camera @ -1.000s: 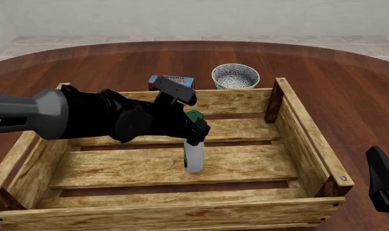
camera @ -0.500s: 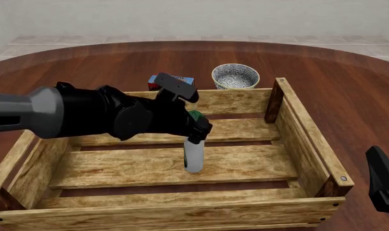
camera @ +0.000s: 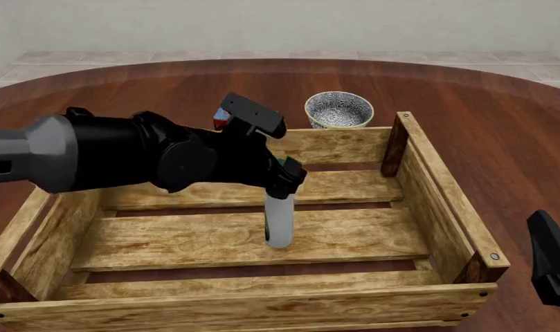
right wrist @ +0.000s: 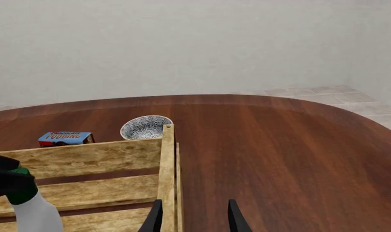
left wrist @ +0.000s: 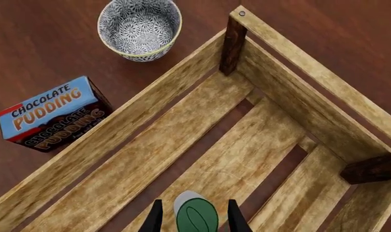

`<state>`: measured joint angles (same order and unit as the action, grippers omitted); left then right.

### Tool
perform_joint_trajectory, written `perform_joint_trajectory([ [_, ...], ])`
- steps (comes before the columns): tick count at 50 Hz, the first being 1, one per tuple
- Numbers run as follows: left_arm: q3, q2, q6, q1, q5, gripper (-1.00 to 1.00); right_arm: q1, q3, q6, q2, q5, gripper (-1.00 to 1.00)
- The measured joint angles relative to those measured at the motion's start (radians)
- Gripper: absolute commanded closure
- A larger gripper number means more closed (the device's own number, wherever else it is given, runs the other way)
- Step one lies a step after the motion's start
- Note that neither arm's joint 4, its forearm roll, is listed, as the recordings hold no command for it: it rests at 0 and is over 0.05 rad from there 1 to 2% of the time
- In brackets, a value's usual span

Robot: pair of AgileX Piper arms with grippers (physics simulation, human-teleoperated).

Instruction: Pick up the salad dressing and put it in the tray.

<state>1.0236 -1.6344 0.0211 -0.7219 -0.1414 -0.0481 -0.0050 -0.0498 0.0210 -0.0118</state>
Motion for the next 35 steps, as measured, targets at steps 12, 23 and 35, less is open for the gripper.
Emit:
perform_joint_trajectory([
  [12, 0.023, 0.021, -0.005, -0.006, -0.028, -1.00, -0.001, 0.000, 0.000, 0.001, 0.001, -1.00],
  [23, 0.057, 0.047, -0.012, -0.006, -0.064, -1.00, -0.002, -0.001, 0.000, 0.006, 0.005, -1.00],
  [35, 0.107, 0.082, -0.030, 0.009, -0.114, -1.00, -0.002, 0.000, -0.002, 0.011, 0.009, -1.00],
])
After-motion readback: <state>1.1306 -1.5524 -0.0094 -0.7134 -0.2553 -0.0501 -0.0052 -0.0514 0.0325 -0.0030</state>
